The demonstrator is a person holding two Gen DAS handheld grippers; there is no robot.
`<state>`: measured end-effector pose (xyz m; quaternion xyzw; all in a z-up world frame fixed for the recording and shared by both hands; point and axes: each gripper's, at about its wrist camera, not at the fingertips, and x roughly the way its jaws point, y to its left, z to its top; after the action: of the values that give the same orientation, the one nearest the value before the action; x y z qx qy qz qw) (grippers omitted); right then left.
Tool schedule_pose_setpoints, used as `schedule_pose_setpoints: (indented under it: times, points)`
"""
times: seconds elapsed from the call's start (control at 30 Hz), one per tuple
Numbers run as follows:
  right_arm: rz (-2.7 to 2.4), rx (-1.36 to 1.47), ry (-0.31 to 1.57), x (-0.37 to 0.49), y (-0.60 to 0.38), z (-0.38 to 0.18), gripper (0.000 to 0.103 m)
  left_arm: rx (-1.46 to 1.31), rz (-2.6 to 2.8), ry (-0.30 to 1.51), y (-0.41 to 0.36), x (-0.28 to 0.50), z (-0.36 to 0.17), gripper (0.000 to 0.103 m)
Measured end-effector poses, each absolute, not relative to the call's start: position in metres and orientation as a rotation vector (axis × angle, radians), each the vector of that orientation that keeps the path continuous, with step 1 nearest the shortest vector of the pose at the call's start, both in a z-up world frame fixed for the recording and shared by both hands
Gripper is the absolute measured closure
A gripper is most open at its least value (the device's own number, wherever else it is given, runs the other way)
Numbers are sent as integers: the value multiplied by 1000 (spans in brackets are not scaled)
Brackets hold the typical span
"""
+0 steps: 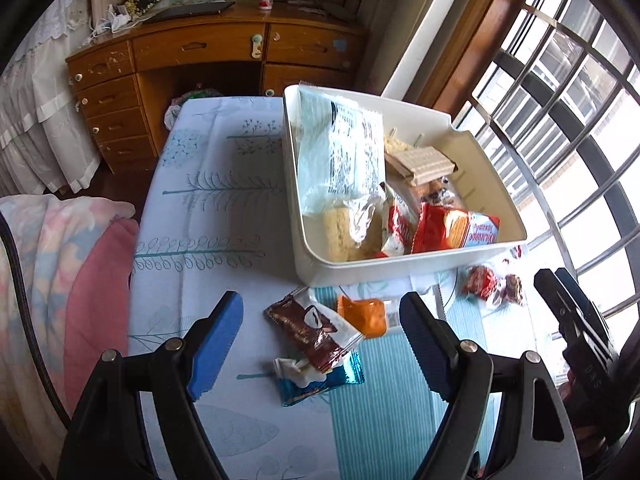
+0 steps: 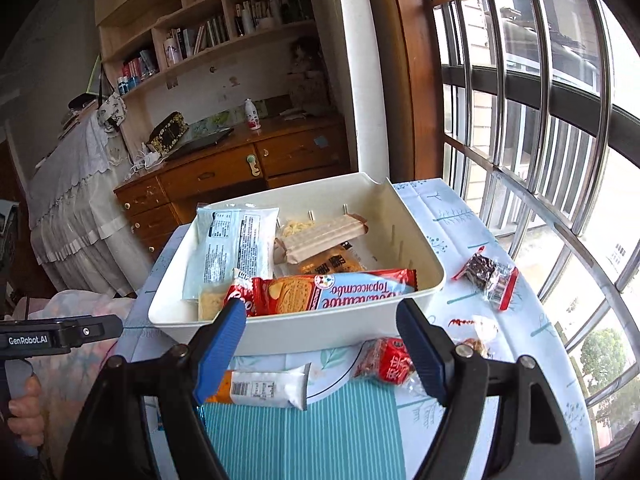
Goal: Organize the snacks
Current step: 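Withdraw both tools toward the brown chocolate packet and blue-white packet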
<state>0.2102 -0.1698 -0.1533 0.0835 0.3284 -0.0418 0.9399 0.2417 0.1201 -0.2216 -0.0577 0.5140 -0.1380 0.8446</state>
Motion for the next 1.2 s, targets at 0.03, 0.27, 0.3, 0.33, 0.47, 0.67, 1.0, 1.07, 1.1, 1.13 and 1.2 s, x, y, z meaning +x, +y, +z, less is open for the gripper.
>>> schedule_pose_setpoints:
  times: [0.03, 0.27, 0.3, 0.33, 0.47, 0.67, 1.0, 1.07, 1.1, 1.13, 1.2]
  points:
    - [-87, 170, 671, 206, -165, -155, 25, -118, -297, 1097, 121, 243, -225, 24]
    - [-89, 129, 672, 184, -123, -169, 25, -110, -327, 1197, 126, 252, -249, 24]
    - [-87, 123, 673, 181, -117, -172, 25, -118, -333, 1217, 126, 254, -253, 24]
    - [-85, 119, 676, 179, -111, -174, 25, -125, -338, 1234, 126, 255, -257, 24]
    - [-72, 110, 690, 170, -89, -186, 25, -150, -336, 1303, 127, 264, -270, 24]
    - [-50, 66, 704, 162, -63, -202, 25, -167, -317, 1415, 121, 279, -289, 24]
    - [7, -9, 755, 165, -29, -230, 25, -98, -233, 1581, 100, 296, -325, 24]
    - [21, -32, 766, 166, -24, -235, 25, -104, -216, 1612, 99, 300, -331, 24]
    - [29, -33, 772, 168, -23, -238, 25, -109, -208, 1626, 98, 301, -334, 24]
    - [37, -31, 780, 169, -22, -241, 25, -108, -200, 1638, 97, 303, -337, 24]
    - [54, -31, 800, 172, -19, -246, 25, -104, -190, 1653, 96, 306, -340, 24]
